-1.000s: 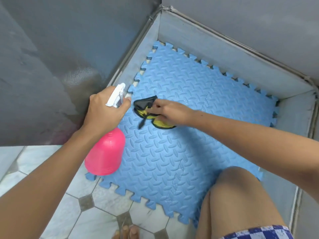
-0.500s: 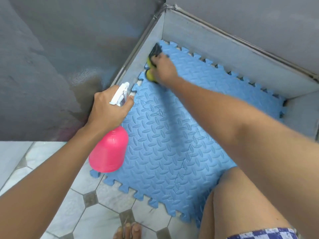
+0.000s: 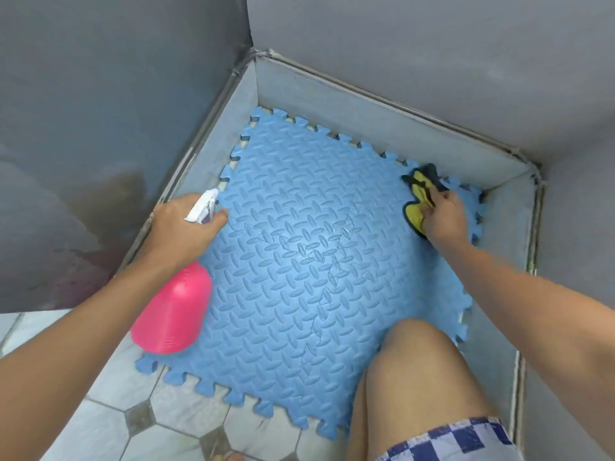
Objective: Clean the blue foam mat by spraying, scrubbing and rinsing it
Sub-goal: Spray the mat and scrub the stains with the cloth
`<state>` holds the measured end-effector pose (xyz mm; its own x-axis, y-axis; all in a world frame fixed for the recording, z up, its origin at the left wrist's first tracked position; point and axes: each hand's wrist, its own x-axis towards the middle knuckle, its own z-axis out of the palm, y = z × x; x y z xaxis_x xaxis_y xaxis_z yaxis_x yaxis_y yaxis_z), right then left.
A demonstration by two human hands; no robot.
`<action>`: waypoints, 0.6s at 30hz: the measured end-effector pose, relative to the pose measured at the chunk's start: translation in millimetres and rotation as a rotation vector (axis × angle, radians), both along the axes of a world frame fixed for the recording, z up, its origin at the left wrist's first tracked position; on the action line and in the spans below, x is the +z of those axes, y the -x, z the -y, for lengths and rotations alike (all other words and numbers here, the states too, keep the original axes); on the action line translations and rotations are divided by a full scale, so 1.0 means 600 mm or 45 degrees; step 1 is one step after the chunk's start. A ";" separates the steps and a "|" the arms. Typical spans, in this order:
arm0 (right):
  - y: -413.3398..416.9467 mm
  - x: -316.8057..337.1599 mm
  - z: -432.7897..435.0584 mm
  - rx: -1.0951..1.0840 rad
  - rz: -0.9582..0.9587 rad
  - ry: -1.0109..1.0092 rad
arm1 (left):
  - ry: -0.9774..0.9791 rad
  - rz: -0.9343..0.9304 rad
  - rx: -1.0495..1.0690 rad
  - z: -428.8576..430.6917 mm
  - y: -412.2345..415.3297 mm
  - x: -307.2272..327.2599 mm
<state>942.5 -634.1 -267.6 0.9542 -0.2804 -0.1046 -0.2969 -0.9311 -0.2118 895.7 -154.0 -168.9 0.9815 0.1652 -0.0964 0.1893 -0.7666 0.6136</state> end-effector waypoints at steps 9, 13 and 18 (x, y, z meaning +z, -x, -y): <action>0.010 0.012 0.103 -0.278 -0.186 0.081 | 0.028 -0.078 0.013 0.060 -0.034 0.018; -0.008 0.008 0.087 -0.400 -0.181 0.029 | 0.056 -0.038 0.004 0.057 -0.057 0.026; -0.043 0.002 0.040 -0.385 -0.108 -0.011 | 0.159 -0.018 0.111 0.041 -0.053 0.020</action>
